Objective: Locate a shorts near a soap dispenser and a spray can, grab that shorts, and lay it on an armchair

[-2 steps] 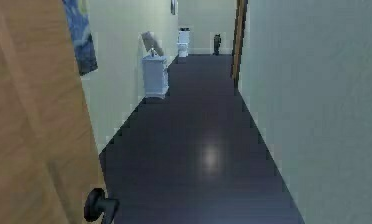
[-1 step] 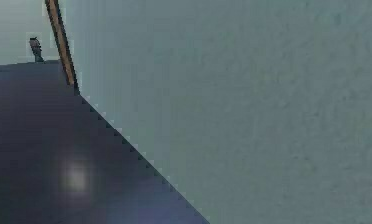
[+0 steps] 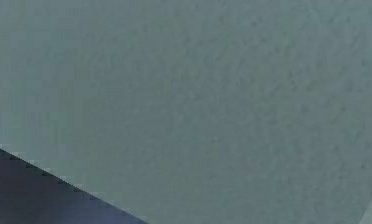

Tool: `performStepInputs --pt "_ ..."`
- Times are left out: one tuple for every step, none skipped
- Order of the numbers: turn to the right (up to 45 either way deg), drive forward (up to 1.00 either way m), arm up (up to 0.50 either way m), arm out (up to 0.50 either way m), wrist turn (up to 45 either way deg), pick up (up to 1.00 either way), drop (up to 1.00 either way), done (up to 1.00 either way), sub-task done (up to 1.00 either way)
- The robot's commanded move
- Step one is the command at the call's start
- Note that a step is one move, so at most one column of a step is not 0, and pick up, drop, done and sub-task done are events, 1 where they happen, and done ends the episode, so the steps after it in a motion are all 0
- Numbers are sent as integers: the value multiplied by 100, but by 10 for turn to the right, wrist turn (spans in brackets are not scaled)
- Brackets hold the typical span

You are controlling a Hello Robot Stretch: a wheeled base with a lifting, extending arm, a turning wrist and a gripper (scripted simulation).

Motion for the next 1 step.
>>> performStepInputs --pt "0 30 0 0 0 0 0 0 0"
